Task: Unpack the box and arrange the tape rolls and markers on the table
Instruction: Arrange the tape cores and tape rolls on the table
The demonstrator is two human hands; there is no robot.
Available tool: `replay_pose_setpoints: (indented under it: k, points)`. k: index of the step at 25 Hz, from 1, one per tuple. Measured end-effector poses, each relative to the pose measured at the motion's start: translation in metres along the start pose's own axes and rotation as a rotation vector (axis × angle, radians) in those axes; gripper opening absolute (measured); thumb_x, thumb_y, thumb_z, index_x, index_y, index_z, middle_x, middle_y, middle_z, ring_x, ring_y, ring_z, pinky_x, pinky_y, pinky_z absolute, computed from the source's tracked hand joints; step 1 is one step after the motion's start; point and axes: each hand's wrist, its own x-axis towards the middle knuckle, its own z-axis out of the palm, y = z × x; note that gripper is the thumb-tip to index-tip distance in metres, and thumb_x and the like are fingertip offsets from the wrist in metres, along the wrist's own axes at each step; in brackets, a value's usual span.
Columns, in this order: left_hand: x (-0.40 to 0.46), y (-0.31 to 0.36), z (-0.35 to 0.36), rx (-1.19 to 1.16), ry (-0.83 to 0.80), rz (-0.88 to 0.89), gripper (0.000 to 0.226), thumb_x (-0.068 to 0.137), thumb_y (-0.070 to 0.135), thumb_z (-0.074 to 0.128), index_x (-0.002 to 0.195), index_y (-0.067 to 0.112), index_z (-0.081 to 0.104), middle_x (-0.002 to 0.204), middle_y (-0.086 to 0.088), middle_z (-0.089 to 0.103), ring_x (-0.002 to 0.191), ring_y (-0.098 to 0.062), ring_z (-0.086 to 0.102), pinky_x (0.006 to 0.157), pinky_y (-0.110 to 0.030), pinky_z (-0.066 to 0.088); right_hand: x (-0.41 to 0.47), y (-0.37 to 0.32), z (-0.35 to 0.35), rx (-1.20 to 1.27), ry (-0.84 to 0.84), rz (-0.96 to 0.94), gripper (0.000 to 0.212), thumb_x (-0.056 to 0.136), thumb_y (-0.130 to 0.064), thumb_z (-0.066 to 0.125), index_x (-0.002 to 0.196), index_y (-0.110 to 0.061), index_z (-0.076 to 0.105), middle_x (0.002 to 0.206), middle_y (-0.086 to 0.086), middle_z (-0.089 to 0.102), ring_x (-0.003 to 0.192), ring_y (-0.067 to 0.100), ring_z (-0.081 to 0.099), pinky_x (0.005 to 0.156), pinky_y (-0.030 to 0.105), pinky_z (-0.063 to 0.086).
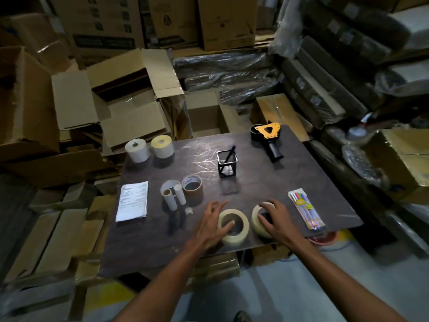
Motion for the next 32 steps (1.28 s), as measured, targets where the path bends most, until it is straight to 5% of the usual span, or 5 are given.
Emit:
replay_pose_setpoints:
  k: [8, 13, 22, 28, 32]
  points:
    - [-0.013, -0.008, 0.037, -0.01, -0.104, -0.061, 0.099, 0.063, 0.067, 0.073, 0.147, 0.04, 0.027, 0.158, 0.009, 0.013, 0.146, -0.013, 0.016, 0.117, -0.025, 0.018, -0.03, 0.027, 0.011, 0.024, -0.097, 0.069, 0.09, 0.07, -0.067, 0.066, 0.147, -0.032, 0.035, 0.159, 0.013, 0.018, 0.145, 0.031, 0.021, 0.117, 0.038, 0.025]
    - [-0.011, -0.015, 0.048, -0.01, -0.09, -0.113, 0.105, 0.062, 0.063, 0.075, 0.149, 0.037, 0.024, 0.161, 0.012, 0.003, 0.147, -0.015, 0.015, 0.12, -0.034, 0.021, -0.024, 0.028, 0.027, 0.081, -0.062, 0.114, 0.094, 0.073, -0.066, 0.067, 0.151, -0.035, 0.025, 0.162, 0.008, 0.002, 0.149, 0.031, 0.011, 0.118, 0.039, 0.024]
    - [-0.003, -0.018, 0.05, -0.027, 0.028, -0.069, 0.1, 0.052, 0.066, 0.079, 0.139, 0.033, 0.044, 0.144, 0.009, 0.032, 0.131, -0.01, 0.04, 0.11, -0.024, 0.038, -0.009, 0.032, 0.028, 0.199, 0.054, 0.064, 0.089, 0.059, -0.057, 0.082, 0.138, -0.035, 0.047, 0.15, -0.002, 0.029, 0.134, 0.022, 0.045, 0.105, 0.04, 0.046]
    - [0.013, -0.018, 0.035, -0.01, 0.059, -0.095, 0.104, 0.048, 0.071, 0.079, 0.139, 0.041, 0.039, 0.145, 0.013, 0.031, 0.13, -0.011, 0.042, 0.105, -0.033, 0.046, 0.008, 0.016, 0.017, 0.257, 0.095, -0.029, 0.08, 0.055, -0.049, 0.087, 0.127, -0.029, 0.059, 0.13, -0.012, 0.04, 0.118, 0.007, 0.053, 0.097, 0.008, 0.04]
    - [0.033, -0.01, 0.0, -0.04, 0.168, -0.064, 0.097, 0.051, 0.071, 0.079, 0.136, 0.04, 0.043, 0.137, 0.014, 0.039, 0.125, -0.008, 0.046, 0.104, -0.029, 0.045, 0.034, -0.005, 0.006, 0.297, 0.107, -0.066, 0.079, 0.055, -0.046, 0.089, 0.126, -0.031, 0.06, 0.131, -0.012, 0.043, 0.116, 0.001, 0.053, 0.096, 0.01, 0.042]
